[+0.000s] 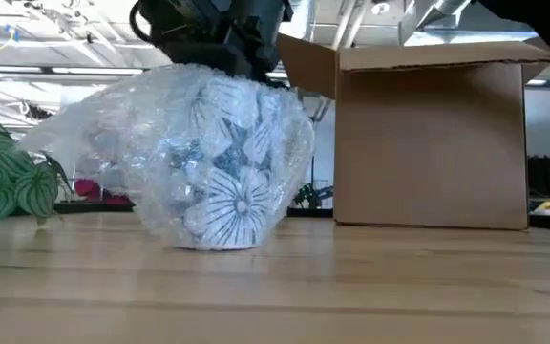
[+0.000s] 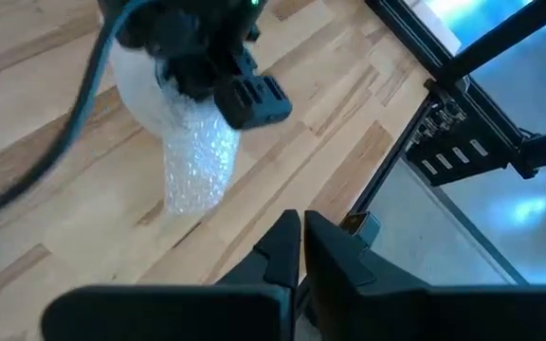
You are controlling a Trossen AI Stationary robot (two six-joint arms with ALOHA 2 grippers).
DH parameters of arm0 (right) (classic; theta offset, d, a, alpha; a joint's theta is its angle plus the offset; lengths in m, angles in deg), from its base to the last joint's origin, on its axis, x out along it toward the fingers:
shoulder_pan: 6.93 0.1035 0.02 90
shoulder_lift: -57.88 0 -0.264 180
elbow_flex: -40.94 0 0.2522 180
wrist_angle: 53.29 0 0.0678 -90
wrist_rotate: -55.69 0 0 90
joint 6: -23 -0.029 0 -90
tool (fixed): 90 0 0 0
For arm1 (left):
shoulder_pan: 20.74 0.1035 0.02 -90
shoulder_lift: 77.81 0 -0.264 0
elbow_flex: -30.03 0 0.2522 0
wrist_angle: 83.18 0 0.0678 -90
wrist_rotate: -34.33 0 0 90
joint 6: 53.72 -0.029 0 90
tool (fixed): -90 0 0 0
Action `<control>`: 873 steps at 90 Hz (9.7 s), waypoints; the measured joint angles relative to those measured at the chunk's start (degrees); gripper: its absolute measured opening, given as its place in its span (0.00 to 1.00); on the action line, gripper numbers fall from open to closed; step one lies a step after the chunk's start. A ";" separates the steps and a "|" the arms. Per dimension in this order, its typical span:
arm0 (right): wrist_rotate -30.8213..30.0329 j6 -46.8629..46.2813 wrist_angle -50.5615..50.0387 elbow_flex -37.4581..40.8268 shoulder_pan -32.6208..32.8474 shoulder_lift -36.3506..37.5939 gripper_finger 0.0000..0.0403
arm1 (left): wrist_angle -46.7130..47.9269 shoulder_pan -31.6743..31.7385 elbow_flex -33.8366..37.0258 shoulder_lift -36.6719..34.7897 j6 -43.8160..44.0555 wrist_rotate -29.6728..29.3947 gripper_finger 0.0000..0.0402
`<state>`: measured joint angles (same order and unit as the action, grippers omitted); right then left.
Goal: Wrap mug
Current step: Wrap the blue mug with bubble wrap, then put the wrapped blue mug into the cardboard box, then close the cardboard box
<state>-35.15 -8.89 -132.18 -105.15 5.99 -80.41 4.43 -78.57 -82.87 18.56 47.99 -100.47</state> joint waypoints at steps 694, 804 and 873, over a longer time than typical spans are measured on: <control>12.81 16.69 -24.62 37.35 -45.19 84.19 0.62 | -19.51 70.45 6.51 -18.41 -54.59 40.23 0.00; 23.57 -11.11 -24.83 48.19 -42.22 87.78 0.25 | 7.23 36.81 6.47 -28.83 -25.42 21.90 0.00; 14.49 -21.81 18.34 61.96 -22.40 88.12 0.00 | -23.02 36.69 6.62 -20.93 -57.44 12.74 0.12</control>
<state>-20.66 -30.70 -113.84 -43.19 -16.40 7.71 -18.59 -41.88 -76.24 -2.36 -9.45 -87.73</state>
